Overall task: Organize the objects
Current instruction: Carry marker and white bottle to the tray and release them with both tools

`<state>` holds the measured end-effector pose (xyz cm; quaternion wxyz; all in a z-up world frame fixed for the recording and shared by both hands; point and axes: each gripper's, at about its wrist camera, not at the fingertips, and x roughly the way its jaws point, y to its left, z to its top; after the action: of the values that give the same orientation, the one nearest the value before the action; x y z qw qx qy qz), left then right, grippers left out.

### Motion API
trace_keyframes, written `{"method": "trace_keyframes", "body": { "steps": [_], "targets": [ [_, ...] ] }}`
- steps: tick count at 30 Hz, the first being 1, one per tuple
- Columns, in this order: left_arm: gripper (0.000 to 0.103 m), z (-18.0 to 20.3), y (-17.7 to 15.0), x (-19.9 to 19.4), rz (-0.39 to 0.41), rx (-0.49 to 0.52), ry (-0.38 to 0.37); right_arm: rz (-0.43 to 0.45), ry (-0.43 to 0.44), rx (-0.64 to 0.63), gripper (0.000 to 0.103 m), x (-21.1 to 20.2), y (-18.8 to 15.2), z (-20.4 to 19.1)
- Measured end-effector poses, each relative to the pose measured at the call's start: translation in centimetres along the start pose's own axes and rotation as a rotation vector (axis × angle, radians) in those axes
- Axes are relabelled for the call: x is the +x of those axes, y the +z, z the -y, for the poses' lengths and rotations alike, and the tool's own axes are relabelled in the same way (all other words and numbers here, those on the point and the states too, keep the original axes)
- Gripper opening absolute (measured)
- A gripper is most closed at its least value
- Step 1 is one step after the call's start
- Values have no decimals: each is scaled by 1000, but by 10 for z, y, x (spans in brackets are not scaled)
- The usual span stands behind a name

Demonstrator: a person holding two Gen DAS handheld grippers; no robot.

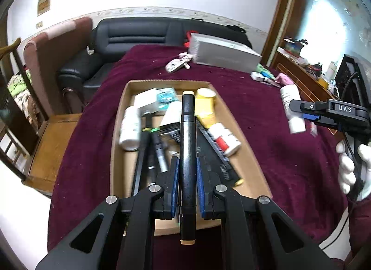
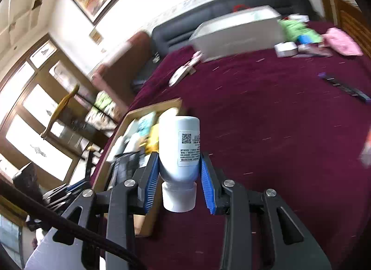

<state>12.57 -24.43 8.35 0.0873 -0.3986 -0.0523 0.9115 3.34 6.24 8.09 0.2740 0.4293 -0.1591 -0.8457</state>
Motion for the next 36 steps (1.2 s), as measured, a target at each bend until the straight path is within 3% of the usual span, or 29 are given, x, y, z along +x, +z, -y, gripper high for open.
{"method": "trace_keyframes", "body": {
  "steps": [6,16,24,36],
  "targets": [
    [12,-19,-7,23,-45,-8,33,-95,11,-43,33,57,-1,-44],
    [12,-25,-6,44,-66,8,60,-197,-80,-109,33,129,8,-79],
    [12,-21,-5,49,-52,37,114,-208,-146,-140,33,147,12,-86],
    [12,-16,-5,47,-32,67,147,-196,-164,-155,33,147,16,-89]
  ]
}}
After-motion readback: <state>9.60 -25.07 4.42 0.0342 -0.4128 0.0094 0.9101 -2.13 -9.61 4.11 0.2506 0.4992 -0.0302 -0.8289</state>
